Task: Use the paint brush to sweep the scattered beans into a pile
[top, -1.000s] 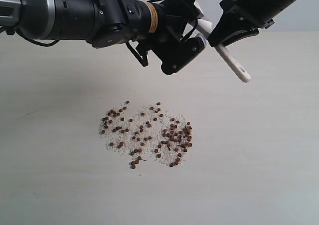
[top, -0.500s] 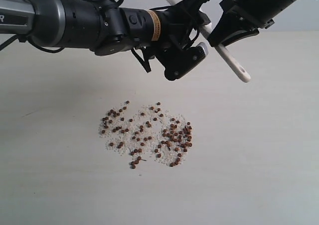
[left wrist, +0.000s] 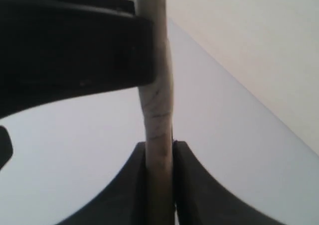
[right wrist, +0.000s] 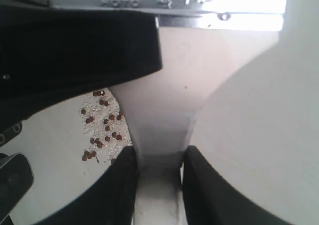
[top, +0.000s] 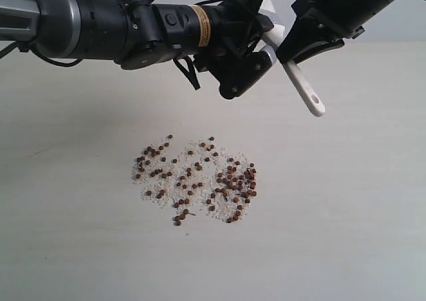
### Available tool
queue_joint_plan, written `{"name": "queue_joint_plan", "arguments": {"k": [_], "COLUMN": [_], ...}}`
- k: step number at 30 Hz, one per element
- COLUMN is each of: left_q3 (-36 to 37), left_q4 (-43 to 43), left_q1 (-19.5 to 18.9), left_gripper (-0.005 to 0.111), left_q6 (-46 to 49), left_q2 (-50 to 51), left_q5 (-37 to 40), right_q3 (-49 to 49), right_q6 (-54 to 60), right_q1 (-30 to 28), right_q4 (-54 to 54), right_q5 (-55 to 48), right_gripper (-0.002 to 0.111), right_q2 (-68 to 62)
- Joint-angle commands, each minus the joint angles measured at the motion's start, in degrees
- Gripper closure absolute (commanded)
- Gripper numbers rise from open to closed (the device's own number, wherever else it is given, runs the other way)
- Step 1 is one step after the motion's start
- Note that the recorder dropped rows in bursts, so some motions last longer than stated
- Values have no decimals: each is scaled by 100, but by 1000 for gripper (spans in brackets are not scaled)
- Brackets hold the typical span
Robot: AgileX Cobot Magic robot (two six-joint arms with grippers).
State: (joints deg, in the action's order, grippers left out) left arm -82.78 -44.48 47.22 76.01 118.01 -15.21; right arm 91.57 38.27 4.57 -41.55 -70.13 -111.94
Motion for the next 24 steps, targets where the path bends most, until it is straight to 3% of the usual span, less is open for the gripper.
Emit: {"name": "queue_joint_plan", "arguments": {"k": [1, 4, 8, 10, 19, 24], "left_q3": [17, 17, 17, 17, 17, 17], "left_q4": [-12, 101, 684, 978, 3168, 3357], "left_q1": [17, 90, 126, 126, -73, -535], "left_gripper": [107, 107, 107, 107, 107, 107], "left_q6": [-16, -147, -163, -163, -1357, -3075], "left_q2": [-4, -4, -4, -4, -150, -271], "left_q5": [209, 333, 530, 649, 1363, 2033], "right_q3": [22, 22, 156, 304, 900, 885], "right_q6": [262, 459, 548, 532, 557, 579], "right_q1": [-22, -22, -37, -37, -37, -37], "right_q4": [-254, -407, -271, -206, 468, 742], "right_q5": [17, 17, 17, 17, 212, 847], "right_gripper": [102, 84, 49, 39, 38, 38], "right_q2": [38, 51, 145, 223, 853, 1230]}}
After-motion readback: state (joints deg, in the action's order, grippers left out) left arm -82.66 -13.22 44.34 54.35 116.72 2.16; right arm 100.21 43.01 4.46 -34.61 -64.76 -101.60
